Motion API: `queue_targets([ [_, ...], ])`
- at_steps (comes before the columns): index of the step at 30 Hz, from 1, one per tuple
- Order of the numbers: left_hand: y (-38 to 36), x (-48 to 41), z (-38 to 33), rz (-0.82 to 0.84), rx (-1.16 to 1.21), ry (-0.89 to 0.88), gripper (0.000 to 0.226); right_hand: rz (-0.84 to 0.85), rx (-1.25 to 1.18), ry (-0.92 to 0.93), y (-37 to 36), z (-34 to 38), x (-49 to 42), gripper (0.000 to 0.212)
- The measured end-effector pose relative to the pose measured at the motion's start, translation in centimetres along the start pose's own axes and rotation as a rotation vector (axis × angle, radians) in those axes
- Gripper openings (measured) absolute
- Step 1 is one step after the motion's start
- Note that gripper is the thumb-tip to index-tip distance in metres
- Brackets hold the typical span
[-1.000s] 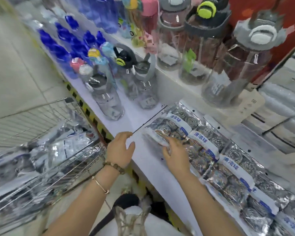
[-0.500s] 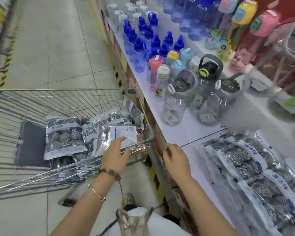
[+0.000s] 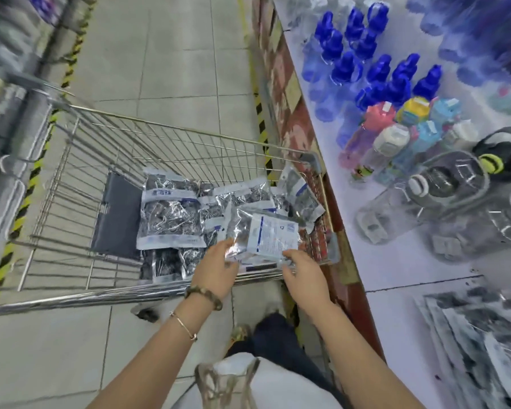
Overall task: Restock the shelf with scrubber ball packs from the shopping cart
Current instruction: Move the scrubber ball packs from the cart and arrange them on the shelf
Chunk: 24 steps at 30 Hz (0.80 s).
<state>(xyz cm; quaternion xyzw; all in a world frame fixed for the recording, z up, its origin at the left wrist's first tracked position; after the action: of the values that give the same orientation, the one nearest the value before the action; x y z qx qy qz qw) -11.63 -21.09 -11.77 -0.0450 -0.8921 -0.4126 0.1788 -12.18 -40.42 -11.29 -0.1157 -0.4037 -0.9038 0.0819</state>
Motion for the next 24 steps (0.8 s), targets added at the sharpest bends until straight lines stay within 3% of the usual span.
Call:
queue_targets([
  [16, -0.5, -11.4, 10.3, 0.077, 0.068, 0.467, 0.046, 0.556, 0.251, -0.135, -9.1, -5.1, -17.5, 0.045],
  [24, 4.7, -15.5, 20.1, -0.094, -0.093, 0.749, 0.041, 0.557, 0.333, -0.282, -10.8, -9.3, -23.8, 0.055],
])
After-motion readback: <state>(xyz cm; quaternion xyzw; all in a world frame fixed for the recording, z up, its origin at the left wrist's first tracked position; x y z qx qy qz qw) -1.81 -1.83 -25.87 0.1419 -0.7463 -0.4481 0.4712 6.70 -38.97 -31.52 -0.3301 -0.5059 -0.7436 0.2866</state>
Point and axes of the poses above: each hand's wrist, its own x-axis away from the middle knuckle, its own y-axis out of the back of the hand, z = x × y, the point moved 9 cm from there along -x, towards the middle knuckle, and after that the axes turned 2 degrees about -x, right-handed, at the moved point
